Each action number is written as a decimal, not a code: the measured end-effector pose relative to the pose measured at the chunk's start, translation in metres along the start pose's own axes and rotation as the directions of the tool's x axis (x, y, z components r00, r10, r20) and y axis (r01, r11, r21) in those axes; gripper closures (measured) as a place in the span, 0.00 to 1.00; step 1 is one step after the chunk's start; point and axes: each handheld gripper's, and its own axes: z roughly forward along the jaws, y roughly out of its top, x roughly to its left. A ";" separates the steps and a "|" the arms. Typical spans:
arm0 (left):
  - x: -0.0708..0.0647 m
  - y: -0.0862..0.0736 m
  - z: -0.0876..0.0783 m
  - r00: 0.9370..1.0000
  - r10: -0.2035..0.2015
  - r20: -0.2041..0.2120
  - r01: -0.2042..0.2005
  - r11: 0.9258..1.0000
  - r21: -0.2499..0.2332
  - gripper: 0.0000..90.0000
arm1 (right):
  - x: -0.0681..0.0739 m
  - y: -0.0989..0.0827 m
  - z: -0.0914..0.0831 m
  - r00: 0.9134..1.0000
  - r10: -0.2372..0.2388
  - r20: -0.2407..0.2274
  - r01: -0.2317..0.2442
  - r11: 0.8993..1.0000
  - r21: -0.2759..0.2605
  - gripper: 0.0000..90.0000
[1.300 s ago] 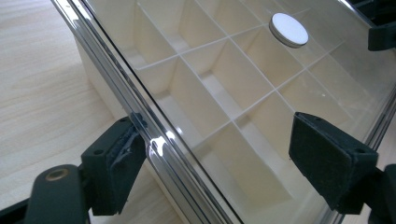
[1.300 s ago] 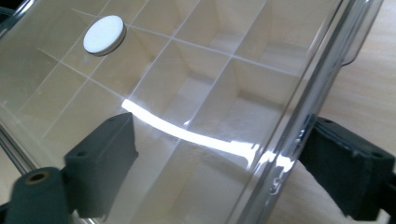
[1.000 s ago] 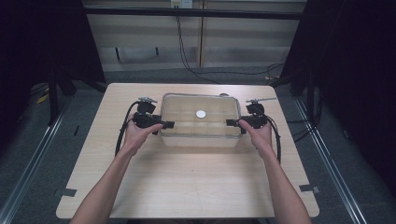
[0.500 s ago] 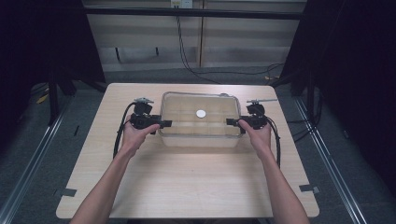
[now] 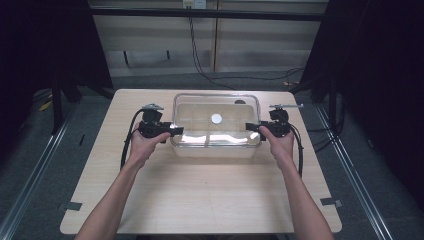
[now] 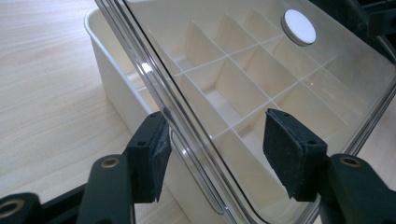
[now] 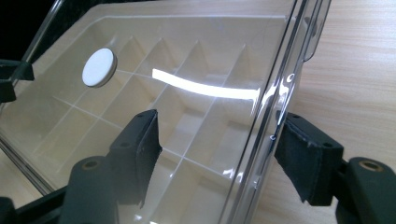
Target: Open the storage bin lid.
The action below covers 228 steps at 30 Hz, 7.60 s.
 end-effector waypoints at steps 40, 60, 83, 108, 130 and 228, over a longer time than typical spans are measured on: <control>-0.006 -0.003 -0.030 0.999 0.003 0.050 0.005 0.986 -0.165 0.75 | -0.006 -0.007 -0.039 0.990 0.028 -0.136 -0.051 0.984 -0.171 0.77; -0.014 -0.007 -0.042 0.999 0.019 0.047 -0.009 0.981 -0.192 0.79 | 0.007 -0.002 -0.057 0.990 -0.006 -0.140 -0.028 0.971 -0.237 0.79; -0.026 -0.014 -0.070 0.998 0.055 0.043 -0.044 0.973 -0.227 0.82 | 0.025 -0.009 -0.067 0.990 -0.040 -0.136 0.007 0.971 -0.238 0.77; -0.037 -0.033 -0.078 0.996 0.076 0.039 -0.067 0.976 -0.205 0.82 | 0.030 -0.030 -0.073 0.986 -0.055 -0.158 0.019 0.976 -0.219 0.77; -0.054 -0.055 -0.089 0.997 0.062 0.049 -0.052 0.983 -0.179 0.81 | 0.042 -0.060 -0.087 0.986 -0.056 -0.154 0.030 0.987 -0.161 0.78; -0.083 -0.146 -0.088 0.994 0.095 0.054 -0.100 0.992 0.080 0.70 | 0.062 -0.155 -0.091 0.984 -0.075 -0.160 0.091 0.991 0.098 0.70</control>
